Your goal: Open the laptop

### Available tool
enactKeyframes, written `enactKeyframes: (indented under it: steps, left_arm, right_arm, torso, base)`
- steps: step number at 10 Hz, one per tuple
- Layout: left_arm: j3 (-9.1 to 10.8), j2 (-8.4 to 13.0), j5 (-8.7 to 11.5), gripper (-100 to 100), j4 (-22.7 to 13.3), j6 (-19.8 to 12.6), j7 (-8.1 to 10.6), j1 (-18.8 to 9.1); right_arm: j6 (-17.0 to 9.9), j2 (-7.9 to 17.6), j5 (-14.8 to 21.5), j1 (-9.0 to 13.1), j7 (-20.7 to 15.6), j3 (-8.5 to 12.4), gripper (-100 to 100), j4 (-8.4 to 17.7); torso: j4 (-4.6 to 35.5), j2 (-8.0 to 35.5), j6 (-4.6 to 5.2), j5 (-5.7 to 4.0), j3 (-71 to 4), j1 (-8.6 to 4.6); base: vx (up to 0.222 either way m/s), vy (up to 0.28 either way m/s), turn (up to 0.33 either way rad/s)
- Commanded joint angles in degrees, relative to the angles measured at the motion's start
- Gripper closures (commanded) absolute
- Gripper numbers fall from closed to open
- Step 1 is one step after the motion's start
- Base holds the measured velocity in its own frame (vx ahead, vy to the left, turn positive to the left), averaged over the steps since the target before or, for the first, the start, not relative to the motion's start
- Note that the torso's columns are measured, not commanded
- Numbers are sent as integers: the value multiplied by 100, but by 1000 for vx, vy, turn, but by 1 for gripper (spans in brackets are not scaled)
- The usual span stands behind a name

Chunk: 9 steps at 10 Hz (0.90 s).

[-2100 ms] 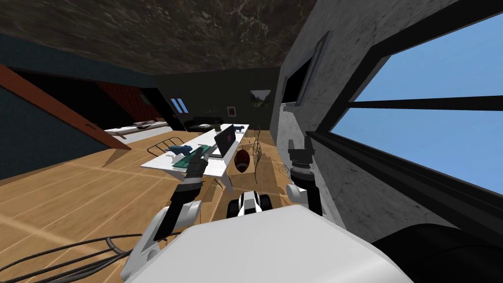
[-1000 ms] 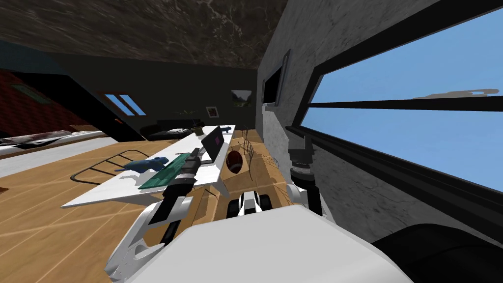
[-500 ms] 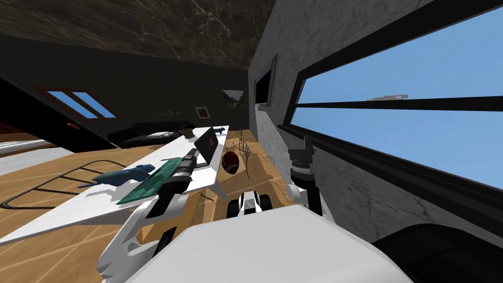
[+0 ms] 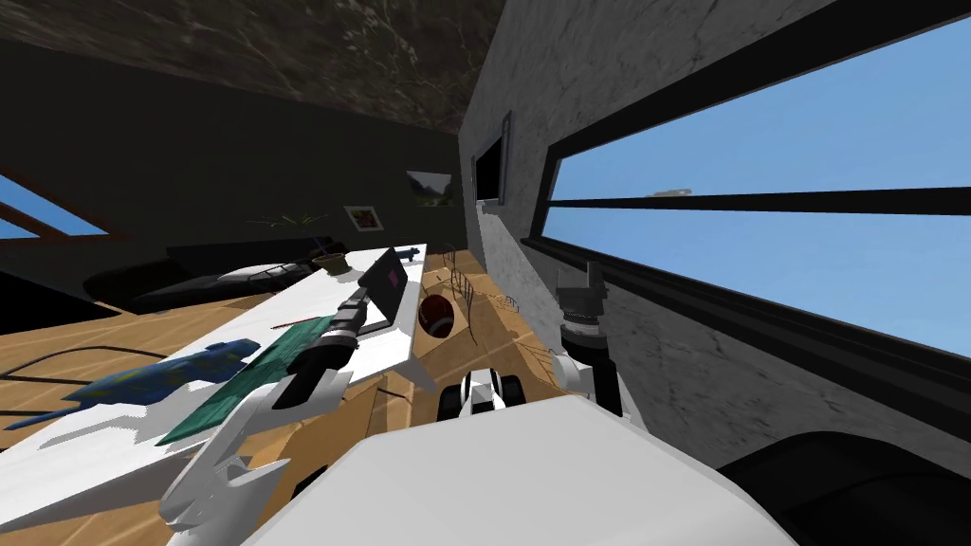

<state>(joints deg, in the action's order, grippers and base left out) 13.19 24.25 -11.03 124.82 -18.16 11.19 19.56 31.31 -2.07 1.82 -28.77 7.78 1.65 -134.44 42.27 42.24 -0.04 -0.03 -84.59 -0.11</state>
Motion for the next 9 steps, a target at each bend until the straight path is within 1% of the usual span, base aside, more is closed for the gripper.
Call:
enactKeyframes:
  steps: [1,2,3,4,7,8,9]
  left_arm:
    - [132,162,-67,-100,-123,-390,51,-117]
    - [196,247,-85,-100,-169,-548,80,-160]
    - [196,247,-85,-100,-169,-548,80,-160]
    - [257,328,-101,-100,-211,-695,108,-200]
    - [411,535,-144,-100,-310,-1070,178,-299]
    - [488,636,-165,-100,-353,-1256,214,-348]
    - [518,674,-174,-100,-369,-1329,228,-366]
  right_arm:
    - [0,0,0,1,0,-1,0,0]
    - [0,0,0,1,0,-1,0,0]
    - [0,0,0,1,0,0,0,0]
    - [0,0,0,0,0,0,0,0]
    - [0,0,0,0,0,0,0,0]
    - [0,0,0,0,0,0,0,0]
    - [0,0,0,1,0,0,0,0]
  torso:
    - [-1,-3,6,0,-3,1]
    - [0,2,5,2,0,8]
    - [2,9,4,4,4,16]
    - [2,5,0,5,3,16]
    - [1,6,4,3,3,12]
    - [2,8,3,3,4,12]
    - [2,8,5,4,4,12]
  base:
    - [-39,30,-260]
    - [-50,44,-293]
    - [-38,40,-100]
    - [-32,25,-138]
    - [-43,37,-220]
    - [-56,38,-256]
    - [-54,30,-192]
